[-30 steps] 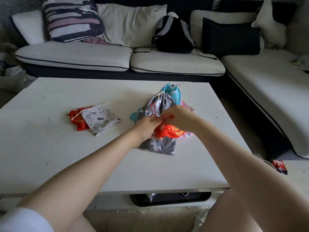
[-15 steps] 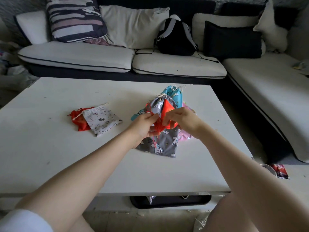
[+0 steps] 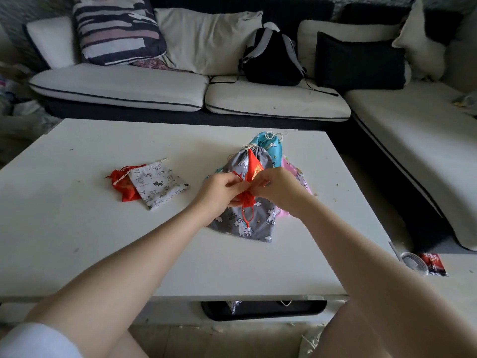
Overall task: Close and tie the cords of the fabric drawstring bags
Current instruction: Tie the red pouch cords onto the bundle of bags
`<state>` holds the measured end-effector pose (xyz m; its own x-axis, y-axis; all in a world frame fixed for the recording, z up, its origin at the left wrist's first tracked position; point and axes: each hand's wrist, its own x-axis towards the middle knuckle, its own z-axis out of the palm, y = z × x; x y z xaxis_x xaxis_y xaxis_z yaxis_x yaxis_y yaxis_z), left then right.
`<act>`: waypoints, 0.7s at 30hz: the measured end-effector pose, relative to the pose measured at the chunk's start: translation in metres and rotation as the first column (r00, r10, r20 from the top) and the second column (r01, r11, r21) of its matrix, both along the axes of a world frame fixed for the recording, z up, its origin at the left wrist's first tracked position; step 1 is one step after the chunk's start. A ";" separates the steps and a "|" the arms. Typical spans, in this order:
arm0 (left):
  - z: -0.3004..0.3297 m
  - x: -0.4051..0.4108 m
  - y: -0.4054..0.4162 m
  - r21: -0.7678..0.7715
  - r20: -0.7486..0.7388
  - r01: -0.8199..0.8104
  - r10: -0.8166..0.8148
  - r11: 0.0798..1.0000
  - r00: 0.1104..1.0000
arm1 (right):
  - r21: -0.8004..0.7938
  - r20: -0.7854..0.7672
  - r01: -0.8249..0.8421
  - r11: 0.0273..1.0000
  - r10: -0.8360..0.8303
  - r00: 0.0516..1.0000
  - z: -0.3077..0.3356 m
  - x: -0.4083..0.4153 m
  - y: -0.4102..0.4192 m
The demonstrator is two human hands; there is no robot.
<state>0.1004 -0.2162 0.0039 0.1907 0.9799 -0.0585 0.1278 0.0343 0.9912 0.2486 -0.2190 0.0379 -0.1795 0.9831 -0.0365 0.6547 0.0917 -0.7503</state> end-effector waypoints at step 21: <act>0.008 -0.020 0.003 0.749 -0.535 0.225 0.370 0.623 0.759 | -0.068 -0.480 -0.069 0.995 0.028 0.877 -0.001 -0.009 -0.008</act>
<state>0.0807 -0.2128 0.0123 0.3293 0.7216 0.6090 0.7100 -0.6144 0.3441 0.2397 -0.2267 0.0364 -0.2423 0.9701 -0.0130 0.2107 0.0395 -0.9767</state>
